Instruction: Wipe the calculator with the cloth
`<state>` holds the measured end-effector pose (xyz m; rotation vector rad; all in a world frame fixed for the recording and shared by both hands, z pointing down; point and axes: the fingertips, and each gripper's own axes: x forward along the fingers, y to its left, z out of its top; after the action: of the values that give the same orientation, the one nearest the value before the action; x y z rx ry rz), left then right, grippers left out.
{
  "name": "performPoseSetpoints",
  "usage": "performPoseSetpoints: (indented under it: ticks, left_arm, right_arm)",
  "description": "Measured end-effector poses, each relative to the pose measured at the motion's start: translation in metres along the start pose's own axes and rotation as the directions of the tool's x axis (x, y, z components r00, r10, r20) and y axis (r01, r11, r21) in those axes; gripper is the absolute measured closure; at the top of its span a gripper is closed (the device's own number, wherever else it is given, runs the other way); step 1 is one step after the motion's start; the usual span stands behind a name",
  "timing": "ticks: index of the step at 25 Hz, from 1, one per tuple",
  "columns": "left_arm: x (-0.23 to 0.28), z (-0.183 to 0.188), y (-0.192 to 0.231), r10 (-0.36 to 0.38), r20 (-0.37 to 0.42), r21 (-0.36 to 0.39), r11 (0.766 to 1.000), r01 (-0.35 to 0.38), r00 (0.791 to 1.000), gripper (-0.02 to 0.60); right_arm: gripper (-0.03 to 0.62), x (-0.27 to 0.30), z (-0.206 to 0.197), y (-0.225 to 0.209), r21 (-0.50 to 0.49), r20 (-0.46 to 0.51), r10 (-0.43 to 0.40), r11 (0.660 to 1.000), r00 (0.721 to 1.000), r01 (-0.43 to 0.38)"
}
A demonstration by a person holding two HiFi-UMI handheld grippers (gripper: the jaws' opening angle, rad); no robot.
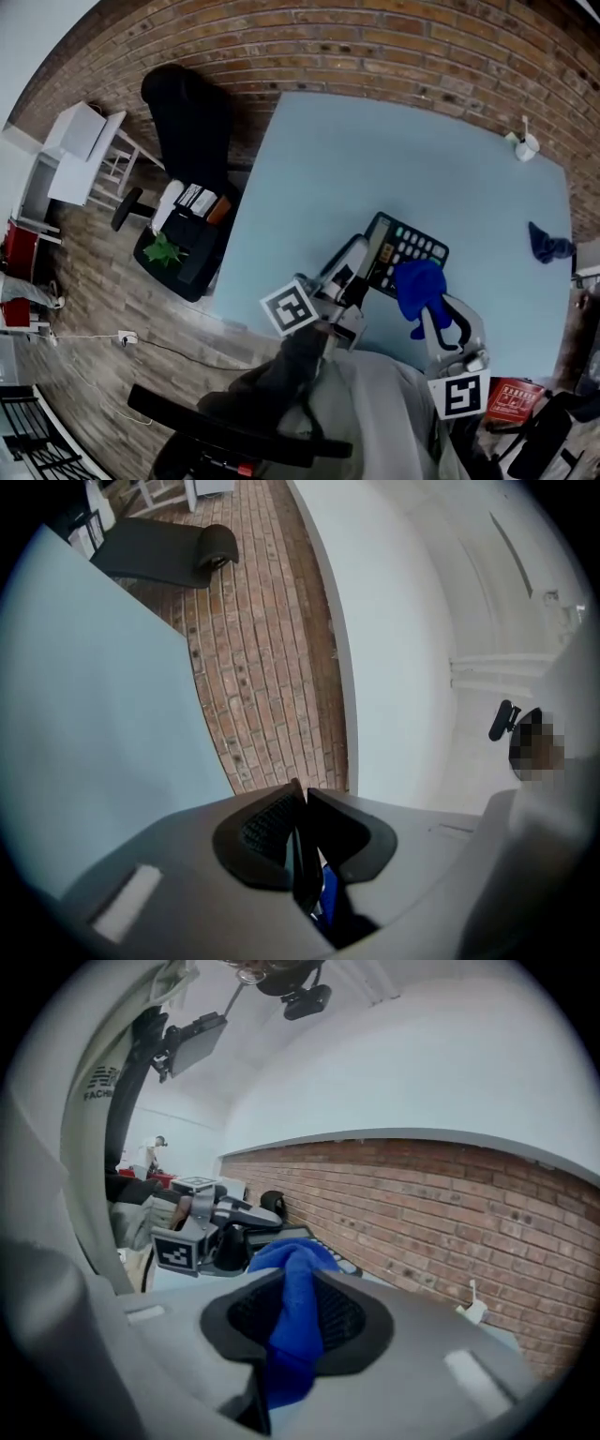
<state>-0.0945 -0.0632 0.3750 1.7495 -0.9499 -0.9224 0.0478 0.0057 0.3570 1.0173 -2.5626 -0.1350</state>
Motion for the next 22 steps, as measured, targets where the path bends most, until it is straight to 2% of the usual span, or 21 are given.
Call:
performPoseSetpoints:
  ticks: [2, 4, 7, 9, 11, 13, 16, 19, 22]
  left_arm:
    - [-0.002, -0.003, -0.004, -0.019, -0.011, -0.008, 1.0, 0.019, 1.0, 0.537]
    - [-0.003, -0.01, -0.01, -0.04, -0.018, -0.038, 0.999, 0.04, 0.999, 0.532]
    - [-0.002, -0.023, -0.013, -0.055, -0.04, -0.041, 0.998, 0.054, 0.998, 0.531]
    - [-0.002, -0.025, -0.011, -0.051, -0.041, -0.046, 0.998, 0.049, 0.998, 0.531]
    - [-0.004, -0.022, -0.007, -0.035, -0.029, -0.041, 0.999, 0.034, 0.999, 0.531]
    - [-0.006, -0.016, -0.004, -0.017, -0.009, -0.04, 0.999, 0.017, 1.0, 0.532]
    - [-0.004, -0.012, -0.004, -0.022, -0.002, -0.053, 0.998, 0.021, 1.0, 0.531]
    - [-0.001, -0.015, -0.008, -0.041, -0.011, -0.082, 0.996, 0.04, 0.999, 0.531]
    - [-0.002, -0.019, -0.011, -0.051, -0.004, -0.127, 0.991, 0.05, 0.999, 0.531]
  right_arm:
    - [0.508, -0.001, -0.008, 0.001, 0.014, -0.041, -0.007, 1.0, 0.999, 0.008]
    - [0.508, 0.002, -0.015, -0.014, 0.02, -0.057, -0.051, 0.998, 0.997, 0.052]
    - [0.508, 0.007, -0.017, -0.044, 0.061, -0.026, -0.128, 0.99, 0.991, 0.129]
    - [0.508, 0.006, -0.012, -0.052, 0.095, 0.014, -0.148, 0.985, 0.989, 0.146]
    - [0.508, 0.002, -0.007, -0.039, 0.104, 0.044, -0.112, 0.989, 0.993, 0.107]
    - [0.508, -0.005, -0.005, -0.012, 0.094, 0.046, -0.038, 0.995, 0.998, 0.033]
    - [0.508, -0.011, -0.01, 0.025, 0.082, -0.013, 0.057, 0.995, 0.998, -0.055]
    - [0.508, -0.006, -0.01, 0.021, 0.093, -0.044, 0.039, 0.995, 0.998, -0.035]
    - [0.508, 0.001, -0.007, -0.018, 0.093, -0.012, -0.053, 0.994, 0.999, 0.054]
